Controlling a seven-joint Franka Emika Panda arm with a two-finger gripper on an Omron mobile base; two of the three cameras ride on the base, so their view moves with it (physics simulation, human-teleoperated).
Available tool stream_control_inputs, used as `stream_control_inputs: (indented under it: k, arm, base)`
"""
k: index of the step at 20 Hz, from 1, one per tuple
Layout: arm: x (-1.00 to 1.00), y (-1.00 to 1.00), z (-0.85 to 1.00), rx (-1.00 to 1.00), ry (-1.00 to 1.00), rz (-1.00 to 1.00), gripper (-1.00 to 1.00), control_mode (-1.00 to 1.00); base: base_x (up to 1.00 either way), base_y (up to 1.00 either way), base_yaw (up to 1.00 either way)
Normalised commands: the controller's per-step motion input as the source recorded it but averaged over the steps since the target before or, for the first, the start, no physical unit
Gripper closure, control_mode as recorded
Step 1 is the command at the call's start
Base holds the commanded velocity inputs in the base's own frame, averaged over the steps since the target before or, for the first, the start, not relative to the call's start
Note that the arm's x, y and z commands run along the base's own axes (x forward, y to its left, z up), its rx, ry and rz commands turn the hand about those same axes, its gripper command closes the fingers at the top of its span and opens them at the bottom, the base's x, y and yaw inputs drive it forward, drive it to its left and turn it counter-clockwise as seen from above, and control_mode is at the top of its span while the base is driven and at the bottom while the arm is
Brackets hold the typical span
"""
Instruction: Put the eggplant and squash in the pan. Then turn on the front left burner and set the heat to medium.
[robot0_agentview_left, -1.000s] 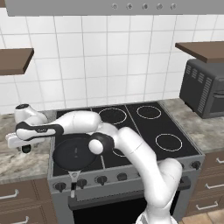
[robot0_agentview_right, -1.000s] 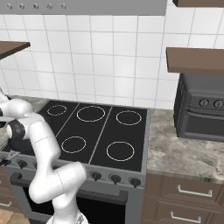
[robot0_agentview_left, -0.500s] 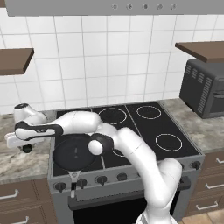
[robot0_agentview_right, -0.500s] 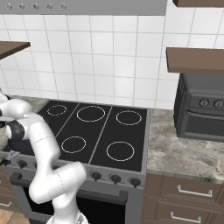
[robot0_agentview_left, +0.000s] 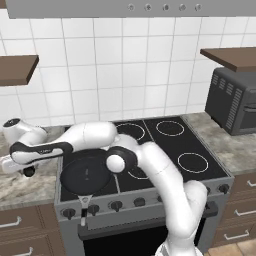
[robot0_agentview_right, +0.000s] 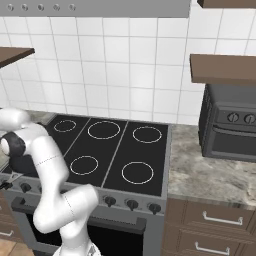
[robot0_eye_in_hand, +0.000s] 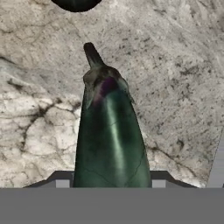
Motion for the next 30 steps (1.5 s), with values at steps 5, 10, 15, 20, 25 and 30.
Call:
stream_control_inputs:
  k: [5, 10, 15, 20, 25, 30]
  arm:
    - [-0.30, -0.48, 0.11, 0.00, -0.09, 0.00, 1.00, -1.00]
    - [0.00, -0.81, 0.37, 0.02, 0.00, 0.00, 1.00, -1.00]
    - [-0.18, -0.90, 0.41, 0.04, 0.07, 0.00, 1.00, -1.00]
    - [-0.49, -0.70, 0.07, 0.10, 0.09, 0.00, 1.00, -1.00]
    - [-0.26, -0.68, 0.25, 0.07, 0.06, 0.00, 1.00, -1.00]
    - [0.00, -0.77, 0.49, 0.00, 0.15, -0.01, 1.00, -1.00]
  base:
    - [0.00, 0.00, 0.00]
    - [0.00, 0.00, 0.00]
    - [0.00, 0.00, 0.00]
    - [0.00, 0.00, 0.00]
    - [0.00, 0.00, 0.00]
    - [0.00, 0.00, 0.00]
